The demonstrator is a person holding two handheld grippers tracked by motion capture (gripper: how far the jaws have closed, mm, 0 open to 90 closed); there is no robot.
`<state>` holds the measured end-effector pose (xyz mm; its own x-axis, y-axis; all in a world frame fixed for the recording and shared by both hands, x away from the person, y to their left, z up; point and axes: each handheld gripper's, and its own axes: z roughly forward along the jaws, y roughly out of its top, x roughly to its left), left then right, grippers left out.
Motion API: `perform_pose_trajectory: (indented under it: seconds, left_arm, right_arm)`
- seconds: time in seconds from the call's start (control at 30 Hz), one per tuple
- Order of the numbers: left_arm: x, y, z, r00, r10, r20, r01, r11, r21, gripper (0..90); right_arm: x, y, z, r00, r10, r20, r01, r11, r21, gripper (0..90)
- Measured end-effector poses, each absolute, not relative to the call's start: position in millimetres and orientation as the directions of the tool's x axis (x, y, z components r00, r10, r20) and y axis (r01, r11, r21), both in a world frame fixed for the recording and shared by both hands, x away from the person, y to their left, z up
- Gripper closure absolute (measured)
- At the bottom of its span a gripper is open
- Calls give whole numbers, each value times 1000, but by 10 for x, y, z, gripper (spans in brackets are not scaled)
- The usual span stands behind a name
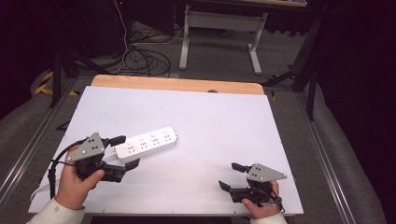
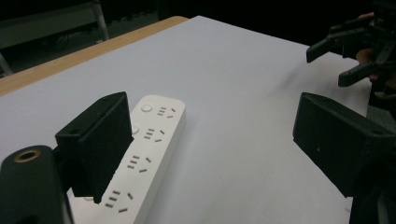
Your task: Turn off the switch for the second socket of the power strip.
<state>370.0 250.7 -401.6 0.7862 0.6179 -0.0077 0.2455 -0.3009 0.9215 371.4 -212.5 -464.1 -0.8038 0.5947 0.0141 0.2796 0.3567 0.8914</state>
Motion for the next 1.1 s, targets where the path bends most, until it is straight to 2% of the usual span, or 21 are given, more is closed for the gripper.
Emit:
perform_pose_trajectory:
  seconds: [0.23, 0.33, 0.5, 0.63, 0.83, 0.97, 1.1]
  left_arm:
    - [3585, 2666, -4252, 764, 642, -57, 271, -239, 933, 98]
    - [3544, 2711, -4337, 751, 656, -79, 287, -217, 933, 93]
    - [3497, 2729, -4446, 728, 685, -29, 295, -275, 915, 88]
    - [3473, 2734, -4526, 733, 680, -25, 318, -310, 896, 88]
    - [3473, 2767, -4729, 733, 676, -67, 356, -297, 886, 88]
    - [3468, 2786, -4798, 741, 670, -47, 335, -309, 890, 88]
    - [3466, 2783, -4870, 763, 640, -93, 351, -289, 891, 88]
  right_arm:
    - [3711, -2130, -4638, -804, 594, 16, 279, 353, 893, 227]
    - [3697, -2129, -4632, -820, 573, 14, 266, 359, 895, 198]
    - [3693, -2132, -4630, -827, 562, 15, 261, 359, 896, 186]
    - [3690, -2138, -4628, -829, 559, 17, 259, 357, 898, 183]
    - [3690, -2137, -4629, -832, 555, 16, 258, 360, 897, 181]
    - [3689, -2140, -4629, -835, 550, 17, 256, 361, 897, 179]
    - [3690, -2139, -4632, -837, 547, 16, 255, 364, 896, 179]
